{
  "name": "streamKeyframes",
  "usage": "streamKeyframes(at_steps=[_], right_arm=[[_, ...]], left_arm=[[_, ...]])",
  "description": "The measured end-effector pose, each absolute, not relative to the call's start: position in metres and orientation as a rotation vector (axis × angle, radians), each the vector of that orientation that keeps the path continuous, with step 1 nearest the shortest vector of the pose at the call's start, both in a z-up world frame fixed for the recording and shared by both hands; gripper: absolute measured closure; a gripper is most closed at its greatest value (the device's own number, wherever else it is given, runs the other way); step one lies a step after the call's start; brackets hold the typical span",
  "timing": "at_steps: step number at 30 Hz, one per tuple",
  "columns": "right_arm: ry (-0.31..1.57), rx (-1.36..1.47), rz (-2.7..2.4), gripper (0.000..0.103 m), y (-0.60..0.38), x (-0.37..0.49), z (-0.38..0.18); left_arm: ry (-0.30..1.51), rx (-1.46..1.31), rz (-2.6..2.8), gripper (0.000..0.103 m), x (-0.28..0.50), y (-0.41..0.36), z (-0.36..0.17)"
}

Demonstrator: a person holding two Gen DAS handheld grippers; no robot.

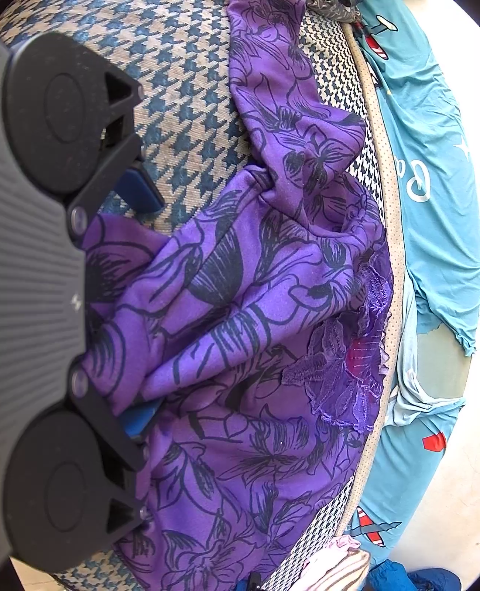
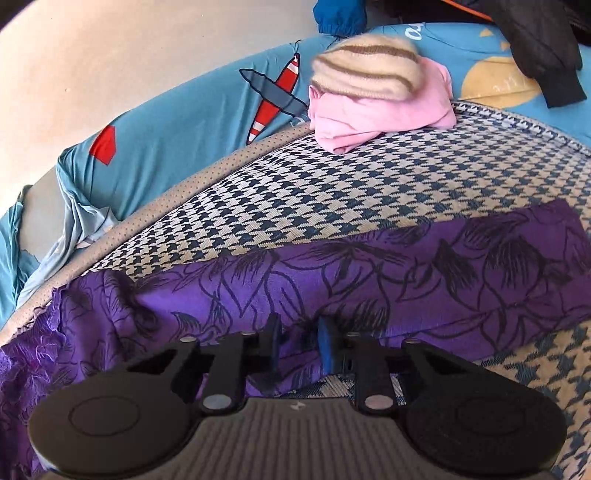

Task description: Fold clothes

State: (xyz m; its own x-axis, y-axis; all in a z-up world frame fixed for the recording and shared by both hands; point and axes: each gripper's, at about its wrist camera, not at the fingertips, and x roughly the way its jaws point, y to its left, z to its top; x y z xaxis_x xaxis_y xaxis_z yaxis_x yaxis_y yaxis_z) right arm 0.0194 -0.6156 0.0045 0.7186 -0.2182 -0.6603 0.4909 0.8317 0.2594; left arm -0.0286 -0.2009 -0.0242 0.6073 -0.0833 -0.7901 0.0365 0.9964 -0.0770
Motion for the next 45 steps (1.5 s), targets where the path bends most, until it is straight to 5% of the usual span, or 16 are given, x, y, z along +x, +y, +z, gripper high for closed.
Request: streamKeyframes(at_steps=[7,13,17,27,40,45], right_arm=[[0.630,0.374,-0.398,0.068,-0.616,0.026,0.007],[0.586,0.267,-0.385,0.049,-0.610,0.037,0.010],[0.552,0.218,-0.320,0.027,-0.603,0.046,0.013],[0.598,0.058,-0.270,0.017,-0.580,0.079,0.000],[0.669,-0.012,-0.221,0.014,-0.568,0.093,-0.021],[0.649,-0.038,-0.184,0.039,-0.560,0.094,-0.022]], left_arm=[[0.919,-0.041,-0.050,0.000,-0.030,-0.200,-0.023],[0.930,-0.020,0.009,0.000,-0.032,-0.191,-0.021],[0.945,-0.038,0.006,0.000,-0.032,-0.181,-0.022],[1.065,0.008,-0.082,0.000,-0.002,-0.176,-0.014],[1.042,0.041,-0.101,0.000,0.036,-0.192,-0.003],[1.102,-0.028,-0.088,0.000,0.041,-0.185,-0.013]])
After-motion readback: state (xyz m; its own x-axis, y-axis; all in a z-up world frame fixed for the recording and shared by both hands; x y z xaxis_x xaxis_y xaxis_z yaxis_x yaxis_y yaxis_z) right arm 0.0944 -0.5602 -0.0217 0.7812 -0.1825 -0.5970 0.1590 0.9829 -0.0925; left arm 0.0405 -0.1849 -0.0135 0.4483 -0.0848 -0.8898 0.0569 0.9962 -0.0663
